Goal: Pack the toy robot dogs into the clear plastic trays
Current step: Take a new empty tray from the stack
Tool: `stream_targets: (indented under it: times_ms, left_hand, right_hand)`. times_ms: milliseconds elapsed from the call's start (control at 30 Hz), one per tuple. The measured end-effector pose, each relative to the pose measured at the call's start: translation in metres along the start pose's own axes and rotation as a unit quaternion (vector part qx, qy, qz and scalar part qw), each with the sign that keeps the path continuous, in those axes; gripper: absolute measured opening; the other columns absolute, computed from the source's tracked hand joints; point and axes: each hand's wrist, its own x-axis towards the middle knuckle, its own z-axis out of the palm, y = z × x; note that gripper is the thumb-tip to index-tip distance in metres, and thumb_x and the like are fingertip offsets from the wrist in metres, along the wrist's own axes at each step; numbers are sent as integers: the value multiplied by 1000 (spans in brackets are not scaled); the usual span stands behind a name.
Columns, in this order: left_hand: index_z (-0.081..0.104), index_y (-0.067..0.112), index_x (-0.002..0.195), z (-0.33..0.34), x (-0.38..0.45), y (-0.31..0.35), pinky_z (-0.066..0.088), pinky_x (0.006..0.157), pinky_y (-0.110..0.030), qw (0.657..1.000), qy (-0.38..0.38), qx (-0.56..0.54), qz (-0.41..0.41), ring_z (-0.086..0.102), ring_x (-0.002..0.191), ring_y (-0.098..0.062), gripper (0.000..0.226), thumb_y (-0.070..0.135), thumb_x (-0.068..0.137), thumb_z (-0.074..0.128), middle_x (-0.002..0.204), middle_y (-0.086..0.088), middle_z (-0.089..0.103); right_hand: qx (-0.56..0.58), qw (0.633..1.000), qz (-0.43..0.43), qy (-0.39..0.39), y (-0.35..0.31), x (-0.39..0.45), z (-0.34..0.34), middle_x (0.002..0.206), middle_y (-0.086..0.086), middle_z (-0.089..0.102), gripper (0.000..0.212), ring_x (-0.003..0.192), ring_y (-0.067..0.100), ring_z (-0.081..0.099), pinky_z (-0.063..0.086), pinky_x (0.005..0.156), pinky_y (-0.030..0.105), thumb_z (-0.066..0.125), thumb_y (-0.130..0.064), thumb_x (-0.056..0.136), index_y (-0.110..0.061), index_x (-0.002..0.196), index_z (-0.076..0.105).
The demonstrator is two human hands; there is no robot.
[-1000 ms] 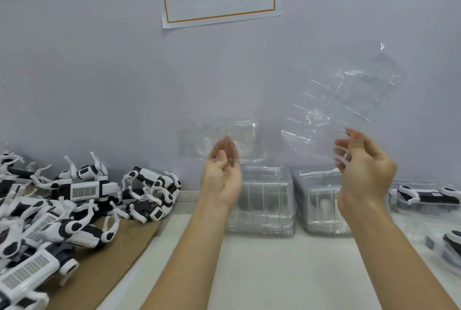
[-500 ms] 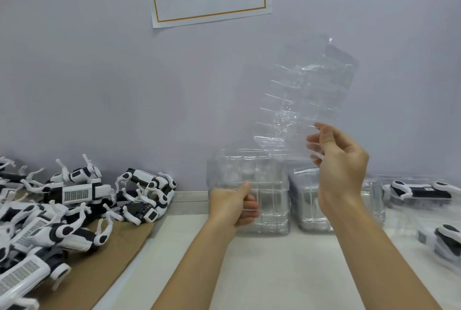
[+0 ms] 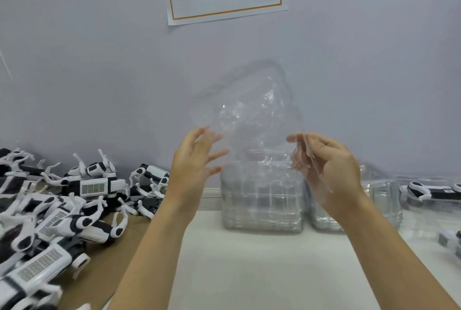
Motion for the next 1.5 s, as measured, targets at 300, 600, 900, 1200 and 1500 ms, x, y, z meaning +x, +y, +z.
stream_targets:
  times_ms: [300,600,900,1200,1500]
  left_hand:
    - [68,8,88,1,-5,23,51,74,-37,989,-35,-146,5,64,69,-24,36,18,100,36,76,-9,68]
    - [69,10,83,-11,-2,19,50,84,-46,963,-74,-247,-73,60,80,-27,47,50,95,45,83,-10,61]
    - [65,11,96,-68,9,6,51,92,-40,966,171,-173,-87,66,99,-29,30,26,100,39,107,-12,72]
    - [60,8,102,-111,28,-53,47,77,-35,913,338,134,-187,55,91,-25,16,20,94,52,101,-8,59]
    - [36,-3,147,-123,12,-88,36,105,-40,836,330,327,-293,40,130,-37,56,13,96,51,151,-24,35]
  right_hand:
    - [-34,996,35,-74,7,-6,11,64,-1,57,36,57,12,46,42,62,21,37,-4,103,11,85,64]
    - [-82,994,1,-67,4,-3,5,60,1,52,35,63,7,57,44,61,19,41,-7,104,8,86,68]
    - [-213,959,-49,-181,-17,-9,5,65,-2,62,22,68,9,59,47,65,11,59,-27,84,-14,85,77]
    - [-609,644,186,-423,5,-31,38,93,-21,73,17,73,-5,62,40,48,10,78,-38,82,-35,99,76]
    - [-650,593,244,-408,5,-27,28,91,-22,65,25,86,4,60,37,56,17,77,-36,83,-37,107,75]
